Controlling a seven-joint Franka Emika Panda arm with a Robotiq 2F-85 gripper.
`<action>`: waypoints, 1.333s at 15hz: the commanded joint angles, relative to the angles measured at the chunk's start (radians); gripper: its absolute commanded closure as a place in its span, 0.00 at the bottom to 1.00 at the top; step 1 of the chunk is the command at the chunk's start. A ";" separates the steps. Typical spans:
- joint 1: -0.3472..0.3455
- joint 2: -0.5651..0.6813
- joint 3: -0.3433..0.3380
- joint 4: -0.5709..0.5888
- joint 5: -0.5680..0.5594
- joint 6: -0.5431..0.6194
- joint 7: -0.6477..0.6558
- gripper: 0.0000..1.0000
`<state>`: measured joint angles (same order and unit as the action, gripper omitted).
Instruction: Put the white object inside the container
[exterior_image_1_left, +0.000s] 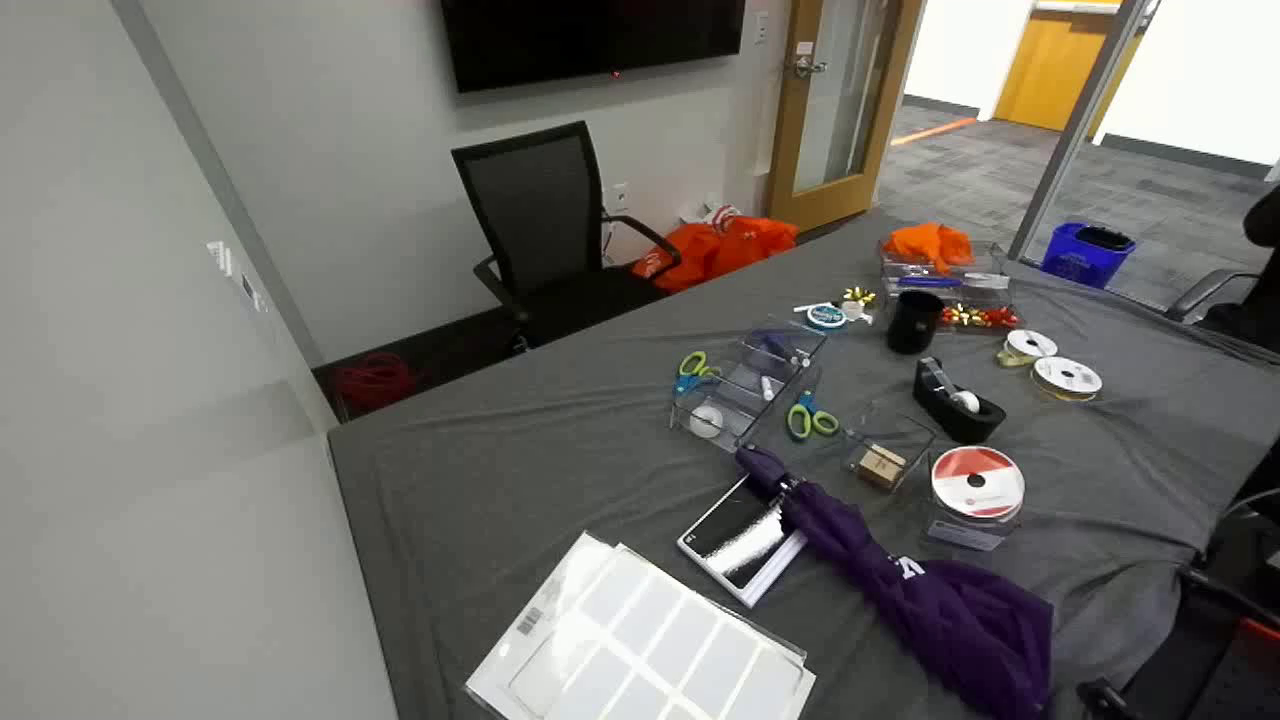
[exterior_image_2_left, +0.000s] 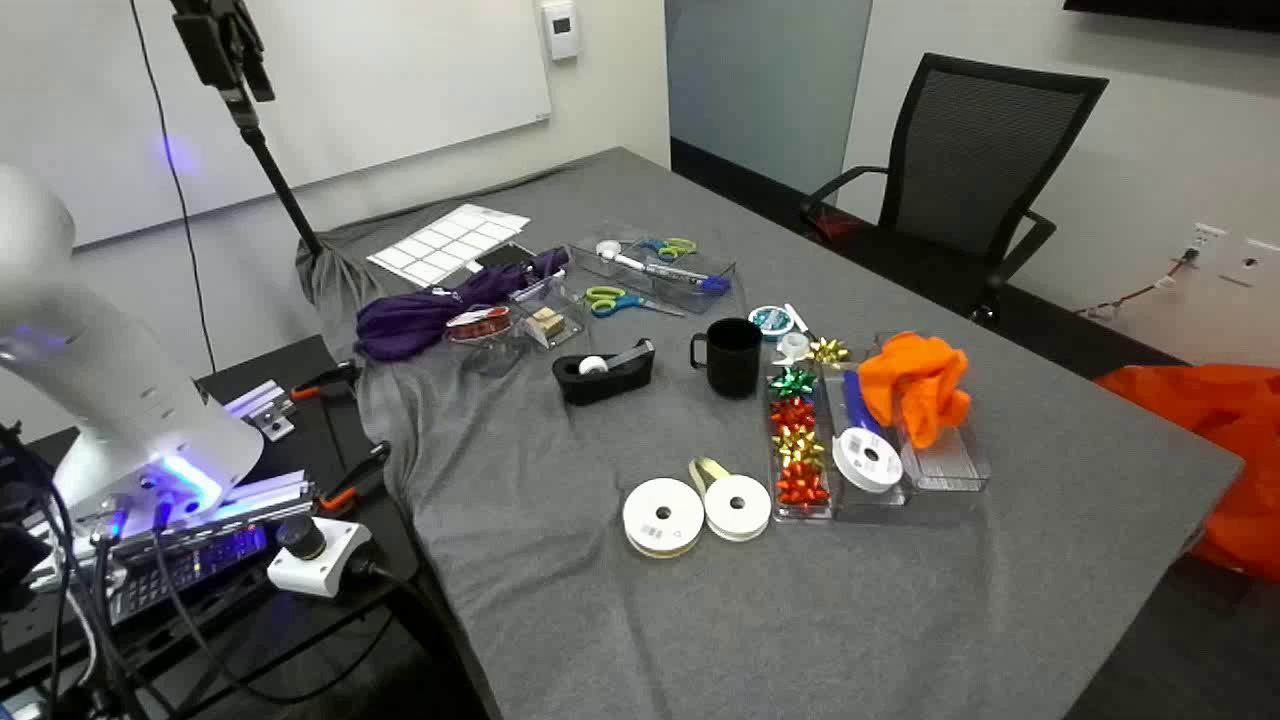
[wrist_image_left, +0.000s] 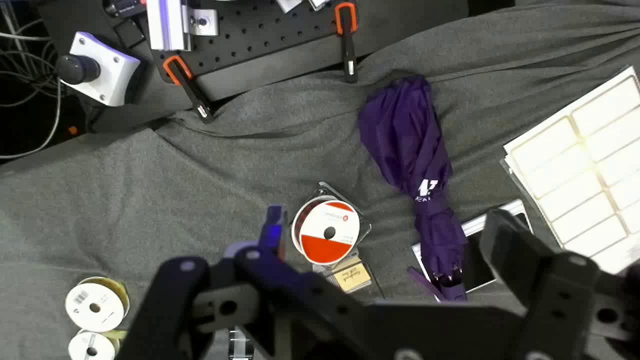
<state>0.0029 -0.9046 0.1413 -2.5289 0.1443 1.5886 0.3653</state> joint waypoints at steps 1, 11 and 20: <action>-0.014 0.000 0.009 0.003 0.006 -0.003 -0.009 0.00; 0.000 0.050 -0.183 -0.169 0.245 0.420 -0.212 0.00; 0.007 0.203 -0.350 -0.232 0.340 0.556 -0.524 0.00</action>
<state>0.0207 -0.7016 -0.2194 -2.7630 0.4775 2.1497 -0.1553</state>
